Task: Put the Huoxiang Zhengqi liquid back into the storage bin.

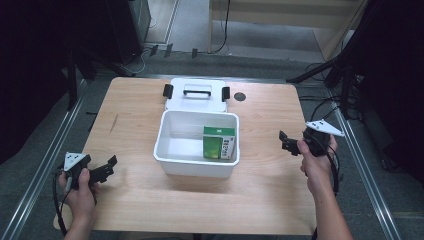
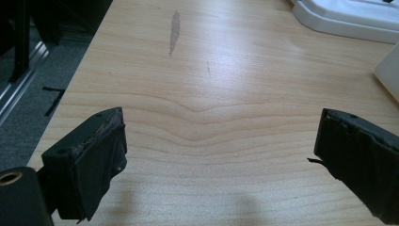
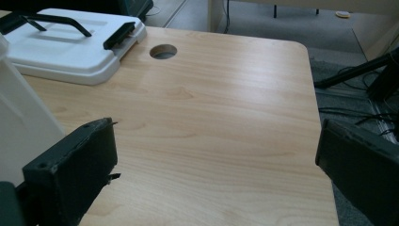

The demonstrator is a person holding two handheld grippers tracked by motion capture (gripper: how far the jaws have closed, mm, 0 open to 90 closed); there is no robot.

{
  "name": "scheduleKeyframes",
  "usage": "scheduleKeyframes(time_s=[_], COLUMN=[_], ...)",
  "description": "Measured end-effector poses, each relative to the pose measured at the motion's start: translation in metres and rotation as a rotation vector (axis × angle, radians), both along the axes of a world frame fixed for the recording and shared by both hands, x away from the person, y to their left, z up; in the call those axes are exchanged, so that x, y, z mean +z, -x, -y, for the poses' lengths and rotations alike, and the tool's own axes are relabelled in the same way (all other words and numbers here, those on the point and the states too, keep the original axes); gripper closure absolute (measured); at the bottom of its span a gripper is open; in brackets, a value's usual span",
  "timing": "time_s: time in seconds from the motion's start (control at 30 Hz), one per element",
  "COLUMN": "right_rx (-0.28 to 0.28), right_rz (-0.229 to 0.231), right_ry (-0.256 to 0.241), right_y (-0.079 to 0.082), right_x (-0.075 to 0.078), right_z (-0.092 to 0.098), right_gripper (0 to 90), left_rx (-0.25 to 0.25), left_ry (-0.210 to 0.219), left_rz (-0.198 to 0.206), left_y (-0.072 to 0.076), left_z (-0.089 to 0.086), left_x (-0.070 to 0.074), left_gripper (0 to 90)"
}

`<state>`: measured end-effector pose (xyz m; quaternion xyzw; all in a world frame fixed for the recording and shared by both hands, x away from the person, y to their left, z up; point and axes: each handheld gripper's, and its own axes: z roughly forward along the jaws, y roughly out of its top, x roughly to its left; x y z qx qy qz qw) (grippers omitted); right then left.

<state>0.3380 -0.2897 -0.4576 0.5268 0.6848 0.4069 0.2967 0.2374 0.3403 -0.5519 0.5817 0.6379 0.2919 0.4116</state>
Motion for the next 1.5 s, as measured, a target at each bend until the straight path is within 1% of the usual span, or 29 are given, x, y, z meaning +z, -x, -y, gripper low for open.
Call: scheduleKeyframes(time_s=[0.1, 0.13, 0.17, 0.2, 0.23, 0.3, 0.37, 0.4, 0.43, 0.5, 0.53, 0.6, 0.63, 0.67, 0.73, 0.77, 0.8, 0.83, 0.9, 1.0, 1.07, 1.2, 1.23, 1.27, 1.3, 1.33, 1.4, 1.43, 1.5], right_rx=[-0.027, -0.027, -0.038, -0.038, -0.041, -0.05, -0.057, -0.08, -0.087, -0.092, -0.106, -0.112, -0.122, -0.13, -0.133, -0.141, -0.141, -0.145, -0.147, -0.154, -0.157, -0.15, -0.149, -0.149, -0.147, -0.145, -0.152, -0.155, -0.152], right_rz=[0.0, 0.0, -0.001, -0.001, -0.01, -0.011, -0.009, -0.001, 0.003, 0.006, 0.005, 0.004, 0.0, -0.005, -0.004, -0.001, -0.001, 0.0, 0.002, 0.008, 0.008, 0.024, 0.032, 0.032, 0.027, 0.03, 0.053, 0.051, 0.057], right_ry=[-0.012, -0.012, -0.019, -0.019, -0.026, -0.027, -0.028, -0.033, -0.035, -0.036, -0.041, -0.043, -0.044, -0.043, -0.045, -0.054, -0.054, -0.054, -0.054, -0.048, -0.044, -0.058, -0.044, -0.044, -0.025, -0.032, -0.052, -0.063, -0.065], right_y=[0.008, 0.008, 0.013, 0.013, 0.017, 0.021, 0.023, 0.029, 0.031, 0.033, 0.039, 0.041, 0.046, 0.049, 0.052, 0.058, 0.058, 0.064, 0.067, 0.079, 0.082, 0.096, 0.102, 0.102, 0.106, 0.109, 0.112, 0.113, 0.114], right_x=[-0.009, -0.009, -0.013, -0.013, -0.018, -0.023, -0.025, -0.031, -0.033, -0.035, -0.041, -0.044, -0.05, -0.053, -0.055, -0.061, -0.061, -0.065, -0.067, -0.075, -0.076, -0.078, -0.079, -0.079, -0.083, -0.084, -0.083, -0.084, -0.084], right_z=[0.012, 0.012, 0.017, 0.017, 0.022, 0.026, 0.029, 0.035, 0.037, 0.04, 0.044, 0.047, 0.051, 0.053, 0.055, 0.06, 0.06, 0.064, 0.065, 0.071, 0.072, 0.074, 0.074, 0.074, 0.074, 0.075, 0.076, 0.076, 0.077], right_gripper=[0.0, 0.0, 0.0, 0.0, 0.0, 0.0, 0.0, 0.0, 0.0, 0.0, 0.0, 0.0, 0.0, 0.0, 0.0, 0.0, 0.0, 0.0, 0.0, 0.0, 0.0, 0.0, 0.0, 0.0, 0.0, 0.0, 0.0, 0.0, 0.0], left_rx=[0.0, 0.0, 0.0, 0.0, 0.0, -0.003, -0.002, -0.002, -0.002, -0.003, -0.003, -0.002, -0.002, -0.002, -0.002, -0.001, -0.001, 0.0, 0.0, -0.002, -0.001, -0.001, -0.001, 0.0, -0.002, -0.002, -0.002, -0.002, -0.002], left_ry=[-0.004, -0.004, -0.002, -0.002, -0.003, -0.007, -0.007, -0.005, -0.006, -0.008, -0.008, -0.007, -0.005, -0.005, -0.007, -0.007, -0.008, -0.007, -0.008, -0.011, -0.013, -0.014, -0.013, -0.013, -0.013, -0.013, -0.016, -0.016, -0.016], left_rz=[-0.001, -0.001, -0.002, -0.002, -0.001, -0.004, -0.004, -0.004, -0.004, -0.004, -0.004, -0.004, -0.004, -0.004, -0.004, -0.004, -0.005, -0.004, -0.005, -0.003, -0.003, -0.005, -0.002, -0.002, -0.003, -0.003, -0.006, -0.006, -0.005], left_y=[0.0, 0.0, 0.0, 0.0, 0.0, 0.0, 0.0, 0.0, 0.0, 0.0, 0.0, 0.0, 0.0, 0.0, 0.0, 0.0, 0.0, 0.0, 0.0, 0.0, 0.0, 0.001, 0.0, 0.0, 0.0, 0.0, 0.0, 0.0, 0.0], left_z=[0.0, 0.0, 0.0, 0.0, 0.0, 0.0, 0.001, 0.001, 0.001, 0.001, 0.001, 0.001, 0.001, 0.001, 0.001, 0.001, 0.001, 0.001, 0.001, 0.001, 0.001, 0.001, 0.001, 0.001, 0.001, 0.001, 0.002, 0.002, 0.002], left_x=[0.0, 0.0, 0.0, 0.0, 0.0, 0.0, 0.0, 0.0, 0.0, 0.0, 0.0, 0.0, 0.0, 0.0, 0.0, 0.0, 0.0, 0.0, 0.0, 0.0, 0.0, 0.0, 0.0, 0.0, 0.0, 0.0, 0.0, 0.0, 0.0], left_gripper=[3.8, 3.8, 3.8, 3.8, 3.8, 3.8, 3.8, 3.8, 3.8, 3.8, 3.8, 3.8, 3.8, 3.8, 3.8, 3.9, 3.9, 3.8, 3.8, 3.8, 3.8, 3.8, 3.8, 3.8, 3.8, 3.8, 3.8, 3.8, 3.8])
